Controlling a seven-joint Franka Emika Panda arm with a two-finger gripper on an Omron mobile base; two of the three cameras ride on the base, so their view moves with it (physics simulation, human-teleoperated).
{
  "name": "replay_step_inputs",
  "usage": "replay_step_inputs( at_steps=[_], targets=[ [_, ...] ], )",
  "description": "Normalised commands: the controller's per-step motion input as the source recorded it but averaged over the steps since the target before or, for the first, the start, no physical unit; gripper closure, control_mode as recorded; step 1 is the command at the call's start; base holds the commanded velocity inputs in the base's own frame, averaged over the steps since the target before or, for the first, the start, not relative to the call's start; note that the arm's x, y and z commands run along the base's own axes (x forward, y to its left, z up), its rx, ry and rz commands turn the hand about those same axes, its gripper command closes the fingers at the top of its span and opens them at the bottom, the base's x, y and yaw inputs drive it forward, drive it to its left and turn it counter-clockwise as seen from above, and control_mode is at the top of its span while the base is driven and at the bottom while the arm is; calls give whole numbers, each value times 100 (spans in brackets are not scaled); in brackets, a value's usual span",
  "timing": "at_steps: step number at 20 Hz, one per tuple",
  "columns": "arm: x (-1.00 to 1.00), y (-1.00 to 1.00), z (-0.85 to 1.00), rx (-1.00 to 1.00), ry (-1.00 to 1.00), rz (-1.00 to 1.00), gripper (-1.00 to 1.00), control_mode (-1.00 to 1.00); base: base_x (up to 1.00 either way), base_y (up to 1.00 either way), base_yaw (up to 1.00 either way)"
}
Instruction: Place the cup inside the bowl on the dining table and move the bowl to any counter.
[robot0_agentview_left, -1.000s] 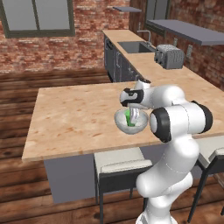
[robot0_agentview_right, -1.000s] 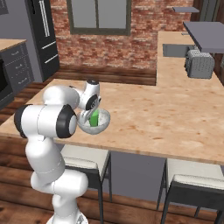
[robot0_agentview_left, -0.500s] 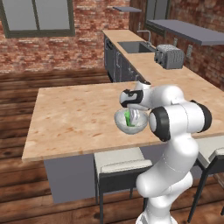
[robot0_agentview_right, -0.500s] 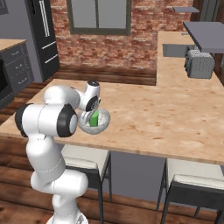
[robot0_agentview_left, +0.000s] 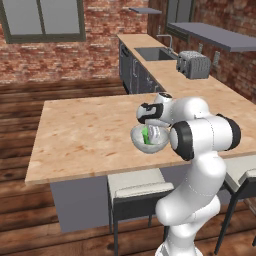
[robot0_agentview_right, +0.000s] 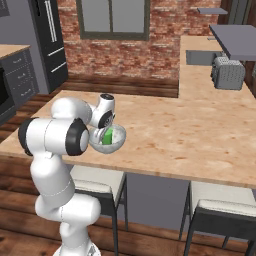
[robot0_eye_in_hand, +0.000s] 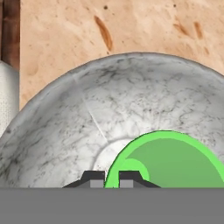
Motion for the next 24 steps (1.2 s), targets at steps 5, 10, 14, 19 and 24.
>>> replay_step_inputs(
  at_steps=[5, 10, 14, 19, 24],
  targets=[
    [0, 0, -2, 0, 0, 1, 100, -100, 0, 0, 0],
    [0, 0, 0, 0, 0, 0, -100, -100, 0, 0, 0],
    [0, 0, 0, 0, 0, 0, -100, -100, 0, 0, 0],
    [0, 0, 0, 0, 0, 0, -100, -100, 0, 0, 0],
    [0, -1, 0, 0, 0, 0, -100, -100, 0, 0, 0]
  ],
)
